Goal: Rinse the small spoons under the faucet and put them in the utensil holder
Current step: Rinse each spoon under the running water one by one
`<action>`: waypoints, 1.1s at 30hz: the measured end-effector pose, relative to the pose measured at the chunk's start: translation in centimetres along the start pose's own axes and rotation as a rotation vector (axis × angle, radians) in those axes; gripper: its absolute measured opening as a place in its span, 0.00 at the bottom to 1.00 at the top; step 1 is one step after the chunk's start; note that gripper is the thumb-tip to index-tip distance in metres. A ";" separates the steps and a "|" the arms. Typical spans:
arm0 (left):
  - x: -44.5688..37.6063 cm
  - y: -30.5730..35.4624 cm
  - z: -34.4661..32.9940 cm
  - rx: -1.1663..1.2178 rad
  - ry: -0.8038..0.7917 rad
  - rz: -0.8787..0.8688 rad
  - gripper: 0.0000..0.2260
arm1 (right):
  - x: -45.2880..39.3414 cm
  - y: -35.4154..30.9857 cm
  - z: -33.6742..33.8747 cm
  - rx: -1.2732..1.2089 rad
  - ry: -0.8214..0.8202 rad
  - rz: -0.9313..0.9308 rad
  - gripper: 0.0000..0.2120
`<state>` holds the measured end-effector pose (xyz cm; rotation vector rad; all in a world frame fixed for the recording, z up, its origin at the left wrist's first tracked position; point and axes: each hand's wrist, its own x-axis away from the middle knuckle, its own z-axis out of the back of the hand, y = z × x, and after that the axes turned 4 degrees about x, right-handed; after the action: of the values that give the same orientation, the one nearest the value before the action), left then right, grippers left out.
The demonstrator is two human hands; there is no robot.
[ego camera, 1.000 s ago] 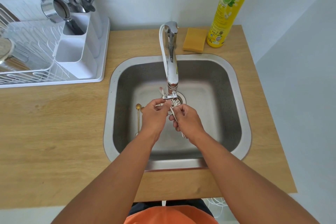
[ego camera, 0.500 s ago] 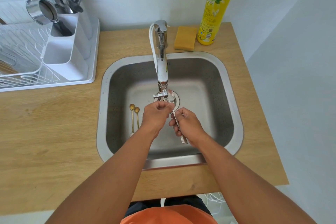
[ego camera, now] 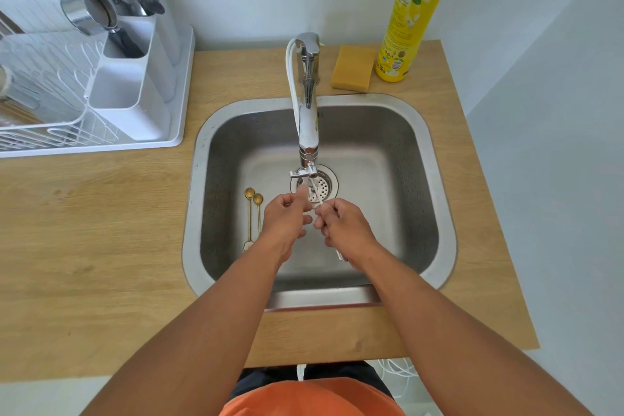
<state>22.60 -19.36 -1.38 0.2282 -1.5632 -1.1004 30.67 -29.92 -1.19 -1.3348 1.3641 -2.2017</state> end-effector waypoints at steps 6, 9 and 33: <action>-1.4 -2.6 3.9 -0.413 0.247 -0.026 0.05 | -1.2 -3.2 -1.6 -0.077 0.012 0.018 0.10; -2.1 -3.0 5.5 -0.617 0.293 -0.041 0.03 | -1.6 -4.7 -2.5 -0.112 -0.006 0.039 0.10; -4.2 -2.1 5.3 -0.718 0.347 0.057 0.09 | -0.4 0.4 0.9 -0.105 0.139 -0.104 0.10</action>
<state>18.63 -15.00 -5.25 -0.1102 -0.7970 -1.4175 31.50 -30.37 -1.59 -1.3376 1.5111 -2.3608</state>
